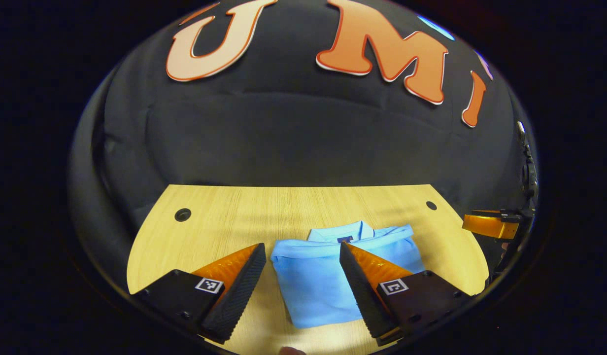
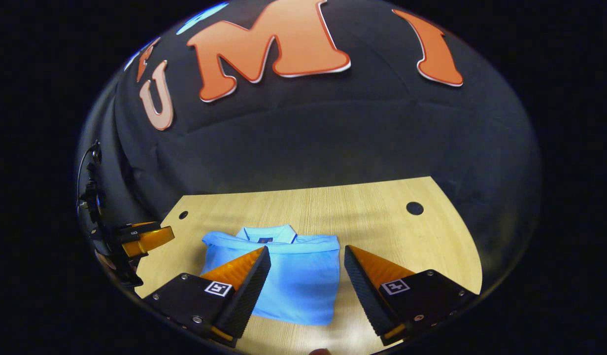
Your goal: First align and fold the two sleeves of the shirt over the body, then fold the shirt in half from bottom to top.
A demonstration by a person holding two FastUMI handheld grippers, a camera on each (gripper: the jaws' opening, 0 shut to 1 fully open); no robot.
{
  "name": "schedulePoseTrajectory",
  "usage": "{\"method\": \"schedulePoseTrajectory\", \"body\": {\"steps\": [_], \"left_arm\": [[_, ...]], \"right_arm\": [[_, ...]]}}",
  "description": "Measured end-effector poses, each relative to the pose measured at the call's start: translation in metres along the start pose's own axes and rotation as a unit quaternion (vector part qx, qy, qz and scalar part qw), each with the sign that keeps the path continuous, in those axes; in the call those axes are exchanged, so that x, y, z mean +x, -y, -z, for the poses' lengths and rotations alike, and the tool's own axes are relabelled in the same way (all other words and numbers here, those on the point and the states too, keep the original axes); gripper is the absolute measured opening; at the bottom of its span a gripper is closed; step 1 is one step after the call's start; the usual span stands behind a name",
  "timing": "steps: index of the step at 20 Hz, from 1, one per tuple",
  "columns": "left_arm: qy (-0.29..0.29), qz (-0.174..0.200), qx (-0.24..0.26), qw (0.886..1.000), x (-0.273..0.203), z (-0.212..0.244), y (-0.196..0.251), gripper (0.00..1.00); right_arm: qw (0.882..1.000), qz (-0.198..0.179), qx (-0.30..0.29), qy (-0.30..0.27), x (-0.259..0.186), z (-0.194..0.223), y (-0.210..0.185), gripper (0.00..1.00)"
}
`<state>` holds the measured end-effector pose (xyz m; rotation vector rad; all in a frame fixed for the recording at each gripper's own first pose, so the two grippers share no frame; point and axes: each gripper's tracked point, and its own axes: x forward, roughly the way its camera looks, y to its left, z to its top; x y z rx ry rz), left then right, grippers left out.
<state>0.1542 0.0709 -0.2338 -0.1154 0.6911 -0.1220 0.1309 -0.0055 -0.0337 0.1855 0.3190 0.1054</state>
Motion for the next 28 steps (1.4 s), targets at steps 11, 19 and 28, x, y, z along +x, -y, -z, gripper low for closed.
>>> {"method": "schedulePoseTrajectory", "body": {"steps": [11, 19, 28], "left_arm": [[0.105, -0.02, 0.012, 0.994, -0.164, 0.014, 0.056, 0.99], [0.153, -0.02, 0.003, 0.988, -0.245, 0.053, 0.084, 0.99], [0.179, -0.042, -0.036, 0.982, -0.304, 0.077, 0.082, 0.99]], "right_arm": [[0.995, 0.002, -0.052, 0.083, -0.141, 0.035, 0.011, 0.96], [0.994, -0.027, -0.022, 0.105, -0.213, 0.074, 0.003, 0.96], [0.987, -0.058, -0.061, 0.135, -0.249, 0.087, -0.026, 0.96]]}}
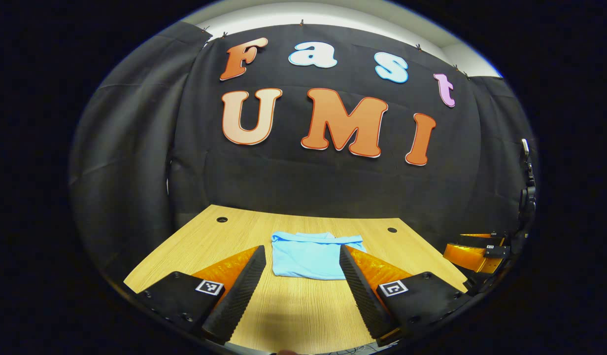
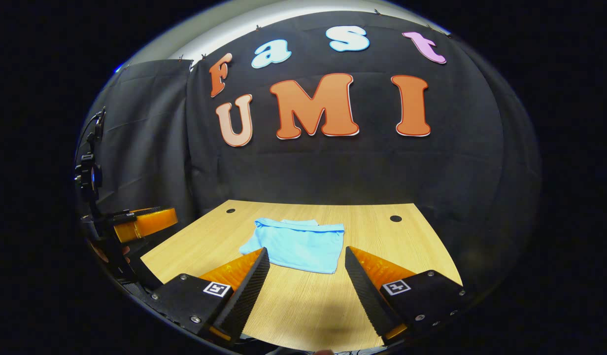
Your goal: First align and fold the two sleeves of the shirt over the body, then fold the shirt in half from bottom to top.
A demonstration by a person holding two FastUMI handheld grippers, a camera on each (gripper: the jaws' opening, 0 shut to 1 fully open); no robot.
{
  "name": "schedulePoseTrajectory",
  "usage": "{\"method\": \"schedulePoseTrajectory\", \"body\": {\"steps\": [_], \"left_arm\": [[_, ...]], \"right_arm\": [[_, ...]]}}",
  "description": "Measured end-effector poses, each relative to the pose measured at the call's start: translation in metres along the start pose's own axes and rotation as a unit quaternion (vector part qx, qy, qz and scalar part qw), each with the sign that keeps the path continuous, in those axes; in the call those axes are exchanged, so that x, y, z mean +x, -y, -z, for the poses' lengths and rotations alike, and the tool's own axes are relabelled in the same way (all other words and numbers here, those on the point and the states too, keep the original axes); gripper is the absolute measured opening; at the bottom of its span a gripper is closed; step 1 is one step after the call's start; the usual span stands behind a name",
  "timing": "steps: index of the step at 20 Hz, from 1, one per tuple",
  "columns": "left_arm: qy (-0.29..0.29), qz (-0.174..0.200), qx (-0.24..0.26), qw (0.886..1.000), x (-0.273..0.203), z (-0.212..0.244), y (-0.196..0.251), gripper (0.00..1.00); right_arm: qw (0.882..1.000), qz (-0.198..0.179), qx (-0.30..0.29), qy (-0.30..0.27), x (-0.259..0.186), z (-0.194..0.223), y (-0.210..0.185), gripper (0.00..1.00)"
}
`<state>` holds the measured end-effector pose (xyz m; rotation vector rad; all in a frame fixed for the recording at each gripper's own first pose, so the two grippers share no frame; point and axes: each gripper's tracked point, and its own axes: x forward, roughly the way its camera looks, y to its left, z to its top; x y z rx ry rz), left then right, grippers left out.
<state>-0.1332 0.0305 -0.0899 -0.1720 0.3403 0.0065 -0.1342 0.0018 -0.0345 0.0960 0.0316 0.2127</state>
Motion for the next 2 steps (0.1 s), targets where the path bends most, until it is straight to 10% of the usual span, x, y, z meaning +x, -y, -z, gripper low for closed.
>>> {"method": "schedulePoseTrajectory", "body": {"steps": [2], "left_arm": [[0.021, 0.0, -0.007, 1.0, -0.0103, -0.0106, -0.0014, 0.99]], "right_arm": [[1.0, -0.001, -0.001, 0.005, -0.0071, -0.0011, -0.0078, 0.96]]}}
